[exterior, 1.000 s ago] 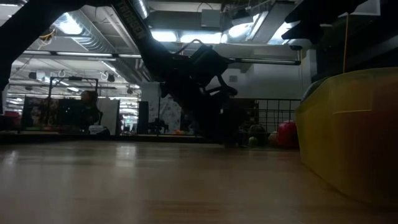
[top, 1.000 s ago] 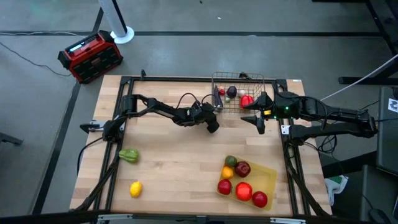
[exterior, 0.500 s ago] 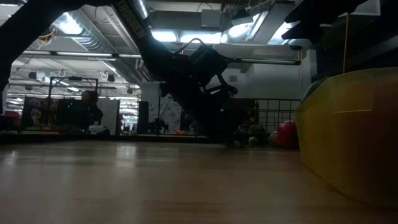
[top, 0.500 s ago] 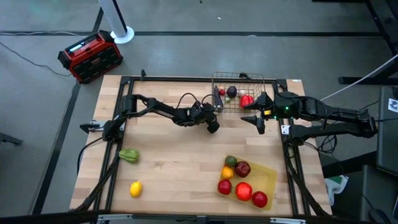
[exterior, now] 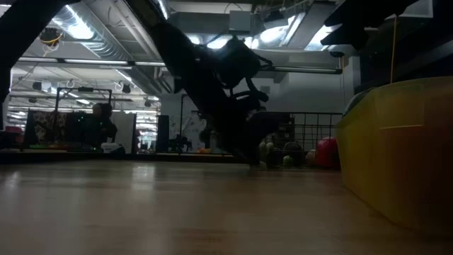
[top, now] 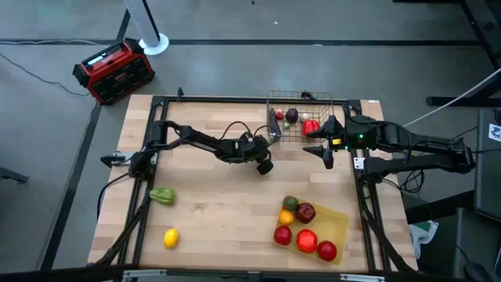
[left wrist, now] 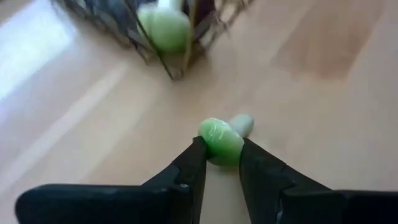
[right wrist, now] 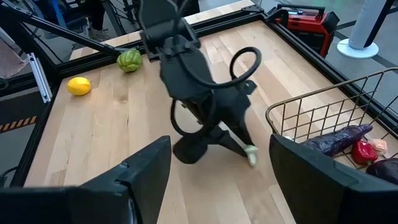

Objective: Sort produce into baskets
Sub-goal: Put the green mushroom into the wire basket

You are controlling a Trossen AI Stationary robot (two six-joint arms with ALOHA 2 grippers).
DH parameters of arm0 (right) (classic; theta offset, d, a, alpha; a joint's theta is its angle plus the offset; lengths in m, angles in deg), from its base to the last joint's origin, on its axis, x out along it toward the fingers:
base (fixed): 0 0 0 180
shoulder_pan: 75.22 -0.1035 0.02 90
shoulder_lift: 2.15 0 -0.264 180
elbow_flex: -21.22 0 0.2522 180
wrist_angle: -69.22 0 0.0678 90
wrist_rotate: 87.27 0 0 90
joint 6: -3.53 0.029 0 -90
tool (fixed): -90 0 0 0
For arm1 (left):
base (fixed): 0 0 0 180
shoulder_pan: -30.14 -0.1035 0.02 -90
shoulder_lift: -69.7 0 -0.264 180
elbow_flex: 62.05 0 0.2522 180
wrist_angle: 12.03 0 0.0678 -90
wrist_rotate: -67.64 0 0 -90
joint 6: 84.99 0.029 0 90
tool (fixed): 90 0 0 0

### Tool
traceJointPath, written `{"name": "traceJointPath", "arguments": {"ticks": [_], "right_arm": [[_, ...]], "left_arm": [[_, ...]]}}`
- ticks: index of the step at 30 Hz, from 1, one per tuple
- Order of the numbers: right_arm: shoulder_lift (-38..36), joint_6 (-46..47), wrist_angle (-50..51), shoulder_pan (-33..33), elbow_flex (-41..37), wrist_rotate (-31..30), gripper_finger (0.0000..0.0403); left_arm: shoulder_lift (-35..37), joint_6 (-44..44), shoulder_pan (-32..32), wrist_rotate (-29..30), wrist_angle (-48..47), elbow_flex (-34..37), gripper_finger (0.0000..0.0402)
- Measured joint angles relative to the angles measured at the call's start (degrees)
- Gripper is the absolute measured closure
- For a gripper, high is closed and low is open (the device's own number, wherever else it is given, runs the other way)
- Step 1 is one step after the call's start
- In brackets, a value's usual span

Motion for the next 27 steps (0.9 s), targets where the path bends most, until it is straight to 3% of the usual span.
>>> {"name": "traceJointPath", "arguments": {"ticks": [6,11,18,23,27], "right_arm": [[0.0,0.0,0.0,0.0,0.0,0.0,0.0134],[0.0,0.0,0.3,0.0,0.0,0.0,0.0134],[0.0,0.0,0.4,0.0,0.0,0.0,0.0134],[0.0,0.0,0.4,0.0,0.0,0.0,0.0134],[0.0,0.0,0.4,0.0,0.0,0.0,0.0134]], "left_arm": [[5.7,-2.4,2.9,-0.3,-1.8,0.0,0.0318],[10.3,5.1,2.9,-0.2,2.2,0.0,0.0318],[11.6,14.8,-1.4,0.2,17.6,-0.1,0.0318],[11.3,15.3,-4.9,-0.3,18.0,0.0,0.0310],[11.3,14.1,-7.1,-0.3,18.3,0.0,0.0272]]}}
